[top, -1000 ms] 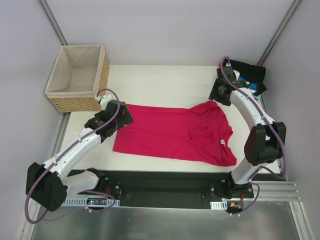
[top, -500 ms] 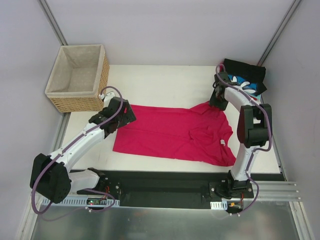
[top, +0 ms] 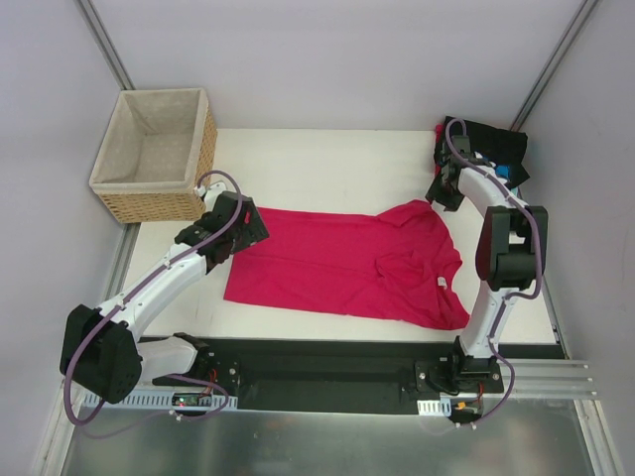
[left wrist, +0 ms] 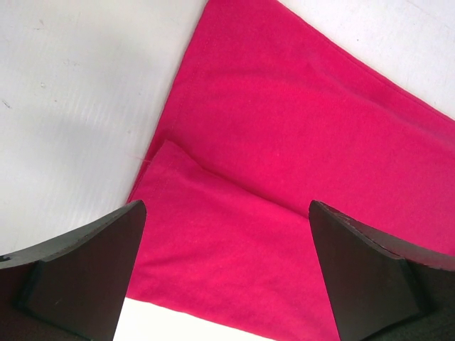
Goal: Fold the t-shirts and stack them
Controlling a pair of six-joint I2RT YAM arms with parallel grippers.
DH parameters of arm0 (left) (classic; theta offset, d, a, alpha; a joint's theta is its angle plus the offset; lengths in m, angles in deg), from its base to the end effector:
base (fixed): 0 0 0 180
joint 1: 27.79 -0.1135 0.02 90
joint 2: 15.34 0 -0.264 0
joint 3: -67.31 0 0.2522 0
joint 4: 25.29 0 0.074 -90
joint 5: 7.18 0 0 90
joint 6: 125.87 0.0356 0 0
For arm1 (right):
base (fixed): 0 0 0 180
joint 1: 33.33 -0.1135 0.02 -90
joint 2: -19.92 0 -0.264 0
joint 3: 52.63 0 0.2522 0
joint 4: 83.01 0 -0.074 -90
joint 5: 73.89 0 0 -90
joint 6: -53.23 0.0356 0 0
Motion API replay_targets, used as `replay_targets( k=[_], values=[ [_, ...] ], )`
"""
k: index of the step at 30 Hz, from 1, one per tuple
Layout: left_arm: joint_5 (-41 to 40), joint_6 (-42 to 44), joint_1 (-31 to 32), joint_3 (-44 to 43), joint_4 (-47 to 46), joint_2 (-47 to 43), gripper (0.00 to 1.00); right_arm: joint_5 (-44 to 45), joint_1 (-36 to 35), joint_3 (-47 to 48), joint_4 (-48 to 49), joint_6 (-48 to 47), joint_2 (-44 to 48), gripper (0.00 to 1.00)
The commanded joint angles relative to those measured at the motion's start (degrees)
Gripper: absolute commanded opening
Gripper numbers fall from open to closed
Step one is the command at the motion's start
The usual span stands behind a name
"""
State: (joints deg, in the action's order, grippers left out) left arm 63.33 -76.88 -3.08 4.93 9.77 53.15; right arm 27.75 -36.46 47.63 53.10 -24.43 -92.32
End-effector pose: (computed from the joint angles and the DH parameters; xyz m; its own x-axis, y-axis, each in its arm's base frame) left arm 0.2366 -0.0958 0.2615 -0.5601 -0.4232 -0.7122 -0.2672 0.9060 -0.3282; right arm 0.4275 0.0162 0.2154 -0.7947 0.1662 -0.5838 0.2348 0.9711 -0.0432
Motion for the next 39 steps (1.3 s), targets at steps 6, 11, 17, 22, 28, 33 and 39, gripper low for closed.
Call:
replay_targets(
  k=[6, 11, 17, 22, 28, 33, 39],
  values=[
    [0.94, 0.85, -0.89, -0.69, -0.73, -0.02, 0.99, -2.15, 0.06, 5.08, 0.95, 2.51, -3.94, 0.45],
    [0.59, 0.94, -1.24, -0.60, -0.73, -0.20, 0.99, -2.41, 0.15, 5.87, 1.12, 3.04, -5.26, 0.43],
    [0.94, 0.58, -1.86, -0.86, -0.73, 1.38, 0.99, -3.73, 0.15, 5.35, 1.39, 3.92, -5.70, 0.40],
    [0.50, -0.03, -2.30, -1.83, -0.82, 3.23, 0.99, -5.75, 0.06, 5.35, 1.56, 5.15, -6.32, 0.38],
    [-0.55, -0.73, -2.56, -2.53, -1.43, 5.95, 0.99, -6.01, -0.12, 5.44, 1.83, 5.50, -7.11, 0.36],
    [-0.20, -0.91, -3.09, -3.50, -2.23, 7.89, 0.99, -6.45, -0.20, 5.52, 2.09, 6.12, -7.55, 0.27],
    [-0.55, -0.73, -3.70, -4.20, -2.49, 8.15, 0.99, -6.28, -0.20, 6.14, 1.92, 6.03, -7.81, 0.01]
  ],
)
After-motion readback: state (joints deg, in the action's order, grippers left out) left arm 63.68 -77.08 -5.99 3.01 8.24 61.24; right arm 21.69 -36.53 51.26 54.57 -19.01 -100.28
